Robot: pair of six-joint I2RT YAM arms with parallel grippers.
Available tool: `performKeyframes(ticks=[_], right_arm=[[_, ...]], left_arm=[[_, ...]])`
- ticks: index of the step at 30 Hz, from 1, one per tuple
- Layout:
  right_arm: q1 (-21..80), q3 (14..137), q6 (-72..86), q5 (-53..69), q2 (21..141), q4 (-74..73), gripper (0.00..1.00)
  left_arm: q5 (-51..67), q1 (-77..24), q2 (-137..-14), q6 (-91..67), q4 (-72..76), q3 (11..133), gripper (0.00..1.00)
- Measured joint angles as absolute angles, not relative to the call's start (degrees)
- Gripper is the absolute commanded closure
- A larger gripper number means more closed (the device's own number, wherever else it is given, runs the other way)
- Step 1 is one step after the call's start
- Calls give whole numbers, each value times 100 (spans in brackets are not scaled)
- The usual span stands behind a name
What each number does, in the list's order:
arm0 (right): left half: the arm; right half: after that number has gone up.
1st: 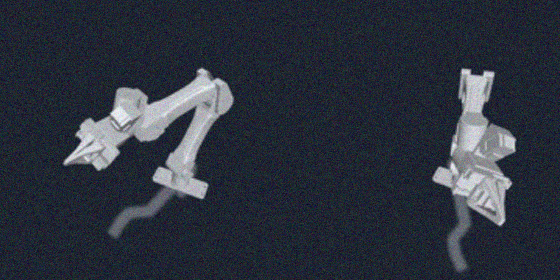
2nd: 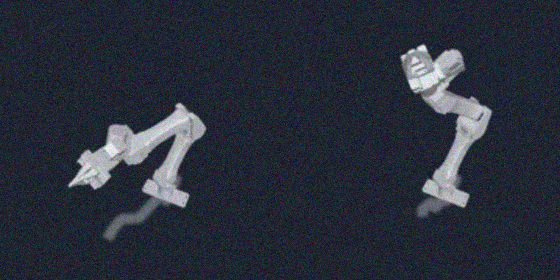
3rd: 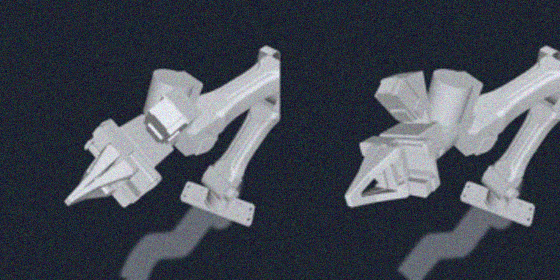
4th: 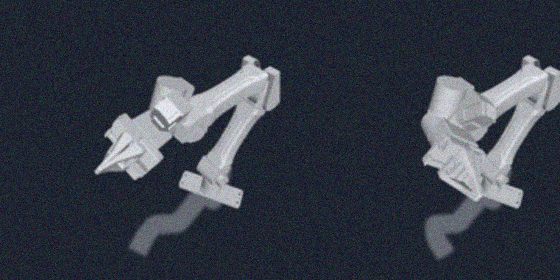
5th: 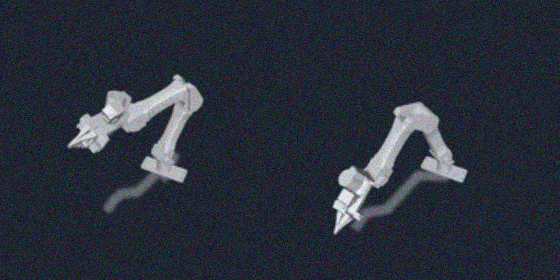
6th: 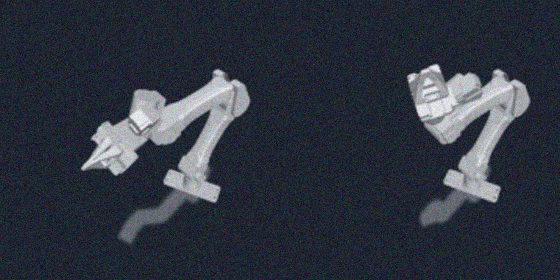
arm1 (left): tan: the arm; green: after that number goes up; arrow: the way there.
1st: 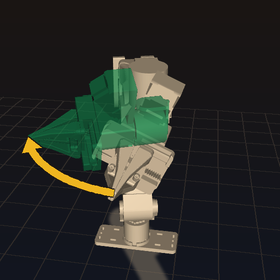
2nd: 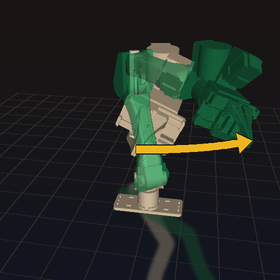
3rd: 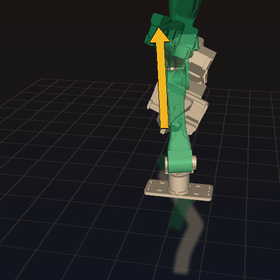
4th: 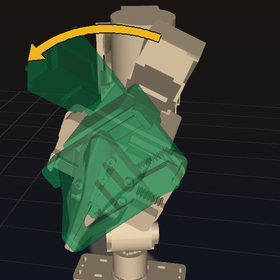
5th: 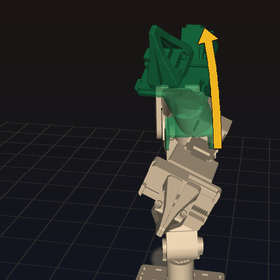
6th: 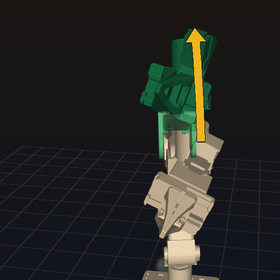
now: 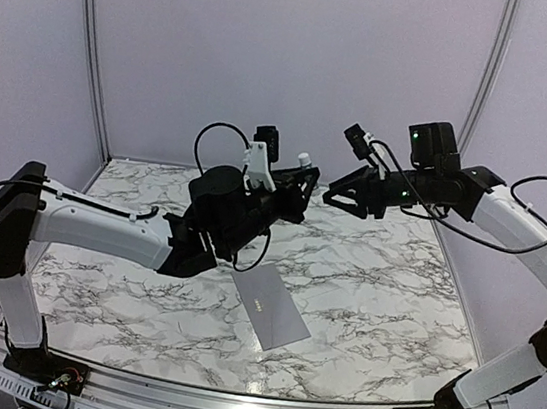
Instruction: Place the letter into the envelope and seal it
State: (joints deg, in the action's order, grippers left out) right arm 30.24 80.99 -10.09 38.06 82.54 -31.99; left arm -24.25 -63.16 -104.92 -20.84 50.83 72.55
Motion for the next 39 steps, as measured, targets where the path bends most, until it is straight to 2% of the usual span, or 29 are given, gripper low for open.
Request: performKeyframes(ticks=[6,10,16,18,25,28,31,39], right_arm=[[2305,8075,-2032,5295,8237,-3929,54],[2327,8213,-2801,6276,8497,-4593,54],[2567,8440,-3133,7061,8770,-4932,54],[2722,8475,-3061,7185,8774,-4877,55],[3002,8475,-2626,7358,8764,-4510,72],[3004,8475,-2464,7391,8764,-4388,84],[3004,8466,-2298,7411,8764,-4237,99],[3002,8449,-1752,6993,8705,-3892,100]], left_arm=[[-377,-5865,-10020,-1949,5078,7035,100],[888,-5601,-9852,-2078,5122,7035,100],[1879,-5579,-9874,-2349,5133,7065,100],[2073,-5583,-9933,-2447,5170,7129,100],[2344,-5581,-10038,-2683,5271,7148,100],[2357,-5581,-10038,-2718,5299,7148,100],[2353,-5583,-10040,-2746,5389,7148,100],[1999,-5592,-10057,-2722,5433,7148,100]])
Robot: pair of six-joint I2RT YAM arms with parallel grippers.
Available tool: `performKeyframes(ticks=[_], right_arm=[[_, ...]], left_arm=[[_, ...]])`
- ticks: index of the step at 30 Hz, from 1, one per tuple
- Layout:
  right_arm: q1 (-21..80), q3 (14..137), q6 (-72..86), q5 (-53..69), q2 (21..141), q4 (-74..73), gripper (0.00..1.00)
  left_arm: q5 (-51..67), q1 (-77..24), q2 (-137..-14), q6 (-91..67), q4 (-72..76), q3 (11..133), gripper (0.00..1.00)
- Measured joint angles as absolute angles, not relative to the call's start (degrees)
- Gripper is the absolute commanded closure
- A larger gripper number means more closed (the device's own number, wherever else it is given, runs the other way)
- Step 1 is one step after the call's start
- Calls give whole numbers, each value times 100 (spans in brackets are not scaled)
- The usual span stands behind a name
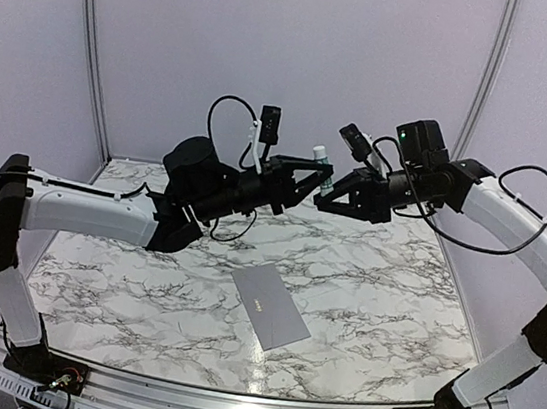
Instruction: Place the letter into the envelope and seal it
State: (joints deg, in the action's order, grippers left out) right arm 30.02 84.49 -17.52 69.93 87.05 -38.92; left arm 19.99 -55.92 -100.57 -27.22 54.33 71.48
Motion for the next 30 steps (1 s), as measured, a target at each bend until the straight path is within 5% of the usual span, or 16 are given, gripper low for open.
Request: performKeyframes(ticks=[7,11,14,30], right_arm=[[3089,8477,-1009,4069,8370,-3479,96],[3242,8562,-888,3017,8372,-3463,63],[3153,8560,-742,3037,8342,-3367,48],[2300,8503,-2735,6718,8602,-4637,49]], left_arm=[[-1232,-6176,-10634,-2307,5406,7636,96],[-2622,-6420,-10997,-2021,5159,8182,95],[-2904,-6460,-10984,-1769,5041,8165,95],[1629,-5546,-10173,-2217,5024,7483,100]])
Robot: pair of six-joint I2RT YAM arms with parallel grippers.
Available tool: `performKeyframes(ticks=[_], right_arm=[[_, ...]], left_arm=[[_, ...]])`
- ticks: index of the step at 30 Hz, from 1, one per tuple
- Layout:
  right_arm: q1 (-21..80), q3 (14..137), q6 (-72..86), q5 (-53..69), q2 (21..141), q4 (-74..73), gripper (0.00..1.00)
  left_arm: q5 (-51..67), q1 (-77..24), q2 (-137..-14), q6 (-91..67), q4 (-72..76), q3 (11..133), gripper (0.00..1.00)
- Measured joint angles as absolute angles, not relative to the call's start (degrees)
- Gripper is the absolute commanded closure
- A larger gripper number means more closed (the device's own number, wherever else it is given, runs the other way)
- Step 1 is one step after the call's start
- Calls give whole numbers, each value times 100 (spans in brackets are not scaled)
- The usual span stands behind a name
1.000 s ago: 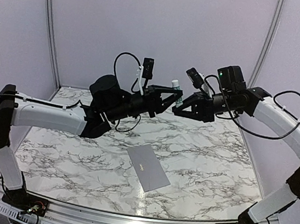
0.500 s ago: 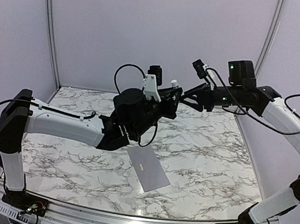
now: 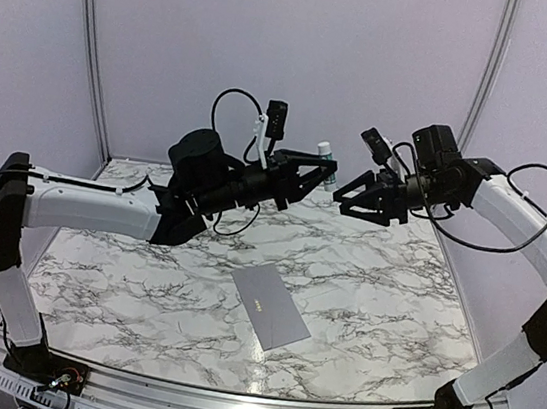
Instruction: Place the letter into the envelope and seal it
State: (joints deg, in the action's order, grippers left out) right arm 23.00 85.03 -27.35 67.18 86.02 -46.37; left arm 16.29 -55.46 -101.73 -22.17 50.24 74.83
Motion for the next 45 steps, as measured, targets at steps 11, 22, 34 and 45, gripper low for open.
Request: performKeyframes(ticks=[11,22,34,45], right_arm=[[2556,8580,-2842,7516,8670,-4716,63],[2565,8560,-2281,7566,8667,-4313,96],[2834,8468,-1138,4348,8136,-3470,94],[2897,8178,-1133,3590,7983,-3354,50]], left_arm=[[2303,-5566,-10398,-2836,5452,7487,100],[2335,-5544,-10407,-2936,5675,7485,100],[-705,-6040,-10735,-2449,5581,7745,100],[-1433,-6189,-10864,-1918,5367,7747,100]])
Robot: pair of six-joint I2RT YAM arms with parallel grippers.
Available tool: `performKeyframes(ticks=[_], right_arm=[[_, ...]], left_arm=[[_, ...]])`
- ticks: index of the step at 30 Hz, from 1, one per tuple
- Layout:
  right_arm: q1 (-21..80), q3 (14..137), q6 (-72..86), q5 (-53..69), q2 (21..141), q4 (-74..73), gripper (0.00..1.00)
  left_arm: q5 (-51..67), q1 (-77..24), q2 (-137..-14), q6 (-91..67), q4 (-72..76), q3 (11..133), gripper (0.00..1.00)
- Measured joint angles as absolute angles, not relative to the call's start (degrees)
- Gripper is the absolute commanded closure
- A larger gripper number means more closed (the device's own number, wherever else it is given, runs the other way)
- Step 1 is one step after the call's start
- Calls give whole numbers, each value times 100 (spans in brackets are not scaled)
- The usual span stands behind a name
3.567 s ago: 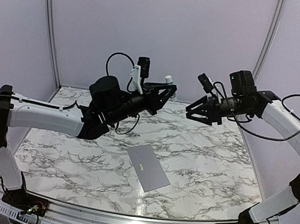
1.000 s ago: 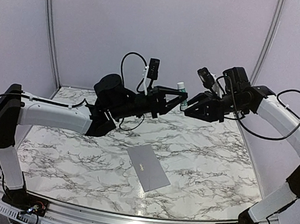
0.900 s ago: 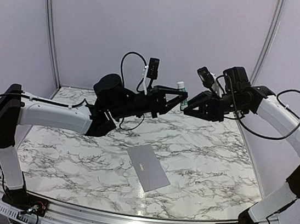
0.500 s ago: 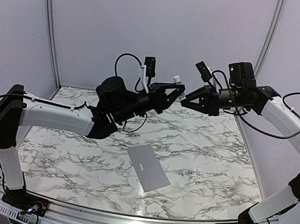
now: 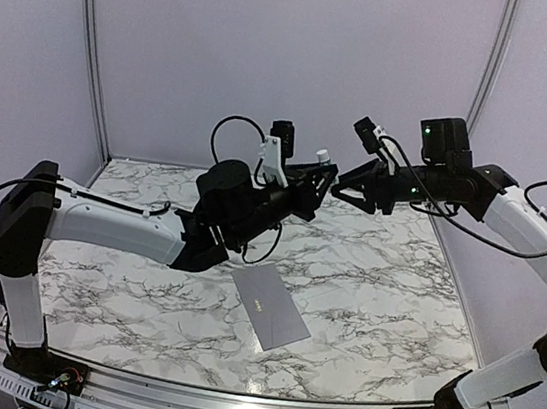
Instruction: Place the letter into the envelope and seal it
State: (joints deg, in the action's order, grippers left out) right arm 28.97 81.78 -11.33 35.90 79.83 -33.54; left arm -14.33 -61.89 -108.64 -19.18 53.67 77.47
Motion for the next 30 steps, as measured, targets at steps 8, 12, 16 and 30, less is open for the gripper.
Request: performKeyframes(ticks=[8,12,16,30], right_arm=[[2386,8138,-2204,5170,7837,-3964,56],[2386,8189,-2668,5909,8016,-4351,58],[2403,8302,-2797,6477,8261,-4495,58],[2718,8460,-2639,7039,8383,-4484,63]], left_arm=[[794,-5704,-10250,-1909,5277,7212,100],[1621,-5583,-10106,-2032,5288,7218,100],[2228,-5588,-10101,-2189,5264,7269,100],[2703,-5610,-10127,-2421,5247,7393,100]])
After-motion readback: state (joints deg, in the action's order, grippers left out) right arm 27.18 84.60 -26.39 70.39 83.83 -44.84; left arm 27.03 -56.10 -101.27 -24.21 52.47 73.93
